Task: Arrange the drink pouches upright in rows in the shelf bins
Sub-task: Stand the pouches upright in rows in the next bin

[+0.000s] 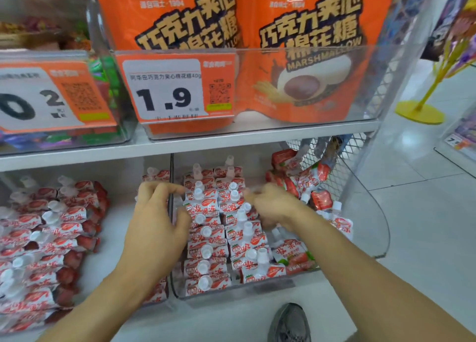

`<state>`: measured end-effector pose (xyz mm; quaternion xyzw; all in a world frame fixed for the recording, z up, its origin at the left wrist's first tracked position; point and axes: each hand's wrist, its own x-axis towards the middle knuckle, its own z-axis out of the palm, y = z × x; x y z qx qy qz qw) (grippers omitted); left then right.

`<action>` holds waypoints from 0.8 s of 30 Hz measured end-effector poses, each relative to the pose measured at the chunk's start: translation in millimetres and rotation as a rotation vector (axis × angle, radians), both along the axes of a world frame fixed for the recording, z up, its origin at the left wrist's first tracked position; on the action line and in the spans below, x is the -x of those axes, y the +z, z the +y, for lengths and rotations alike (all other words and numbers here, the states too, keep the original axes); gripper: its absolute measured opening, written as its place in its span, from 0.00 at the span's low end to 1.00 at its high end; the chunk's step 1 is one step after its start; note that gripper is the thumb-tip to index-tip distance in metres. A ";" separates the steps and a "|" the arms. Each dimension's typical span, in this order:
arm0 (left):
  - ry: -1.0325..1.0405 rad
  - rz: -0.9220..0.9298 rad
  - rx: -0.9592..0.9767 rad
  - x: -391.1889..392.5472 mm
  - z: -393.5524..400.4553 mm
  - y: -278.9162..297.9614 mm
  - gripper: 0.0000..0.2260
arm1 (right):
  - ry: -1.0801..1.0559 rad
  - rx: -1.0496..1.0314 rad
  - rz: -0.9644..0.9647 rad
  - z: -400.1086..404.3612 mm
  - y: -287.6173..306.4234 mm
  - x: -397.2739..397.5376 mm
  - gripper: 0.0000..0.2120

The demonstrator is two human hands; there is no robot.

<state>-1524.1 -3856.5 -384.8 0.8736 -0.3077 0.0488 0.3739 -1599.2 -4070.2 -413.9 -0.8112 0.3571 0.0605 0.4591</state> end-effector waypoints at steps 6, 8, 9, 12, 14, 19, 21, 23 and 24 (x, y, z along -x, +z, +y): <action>0.032 -0.024 -0.013 3.5 -1.1 -0.1 0.13 | -0.076 -0.440 -0.147 -5.4 12.1 30.4 0.17; 0.045 -0.021 -0.013 4.8 -2.7 -0.8 0.12 | 0.021 -0.332 -0.106 -2.4 13.9 38.6 0.23; 0.050 -0.025 -0.013 5.8 -3.7 -1.7 0.11 | 0.073 -0.280 -0.087 1.3 13.6 39.9 0.23; 0.060 -0.032 0.000 8.5 -6.7 -3.0 0.11 | 0.154 -0.145 -0.034 11.1 13.9 41.6 0.28; 0.069 -0.020 0.003 9.7 -5.7 -2.2 0.10 | 0.171 -0.147 -0.032 12.3 17.9 43.9 0.30; 0.023 -0.046 -0.085 7.4 -1.6 3.4 0.11 | 0.260 -0.011 0.086 2.3 25.4 63.6 0.30; 0.025 -0.053 -0.097 5.3 -0.9 5.1 0.12 | 0.317 0.056 0.174 5.3 27.6 74.0 0.34; 0.050 -0.050 -0.084 6.2 -1.5 5.7 0.12 | 0.319 0.023 0.137 10.4 24.9 78.9 0.33; 0.062 -0.047 -0.081 7.8 -2.3 5.7 0.11 | 0.302 -0.013 0.103 13.2 25.0 79.5 0.30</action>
